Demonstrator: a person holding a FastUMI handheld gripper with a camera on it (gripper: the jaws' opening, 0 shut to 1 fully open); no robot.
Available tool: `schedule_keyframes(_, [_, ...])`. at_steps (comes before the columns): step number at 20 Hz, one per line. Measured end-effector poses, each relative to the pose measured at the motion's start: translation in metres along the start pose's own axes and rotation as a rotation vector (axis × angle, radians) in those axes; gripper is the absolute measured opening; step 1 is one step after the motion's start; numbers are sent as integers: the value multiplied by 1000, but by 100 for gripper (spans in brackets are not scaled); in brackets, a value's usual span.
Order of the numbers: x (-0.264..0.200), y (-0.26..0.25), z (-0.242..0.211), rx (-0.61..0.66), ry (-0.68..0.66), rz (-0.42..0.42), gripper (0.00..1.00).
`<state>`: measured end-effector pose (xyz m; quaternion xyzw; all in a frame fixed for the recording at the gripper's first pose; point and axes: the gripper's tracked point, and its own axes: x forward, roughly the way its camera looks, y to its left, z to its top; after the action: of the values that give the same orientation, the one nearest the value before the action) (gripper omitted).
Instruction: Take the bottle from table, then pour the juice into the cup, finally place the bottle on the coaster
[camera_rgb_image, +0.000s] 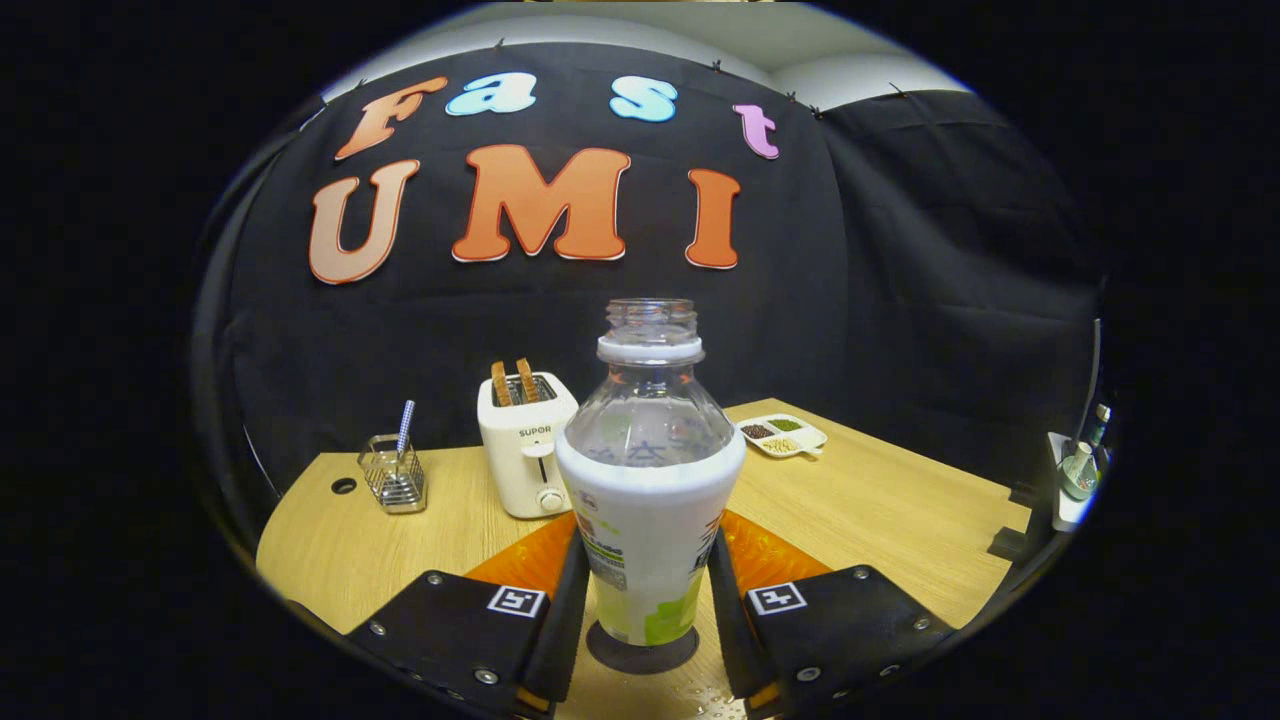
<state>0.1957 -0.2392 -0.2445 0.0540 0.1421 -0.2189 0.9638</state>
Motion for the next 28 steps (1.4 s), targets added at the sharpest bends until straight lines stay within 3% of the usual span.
schedule_keyframes(10, [18,-4,-45,-21,62,-25,61])
schedule_keyframes(20, [13,0,-54,9,51,-12,67])
schedule_keyframes(25, [-6,8,-45,19,30,27,92])
schedule_keyframes(28, [-31,14,-28,51,-5,64,97])
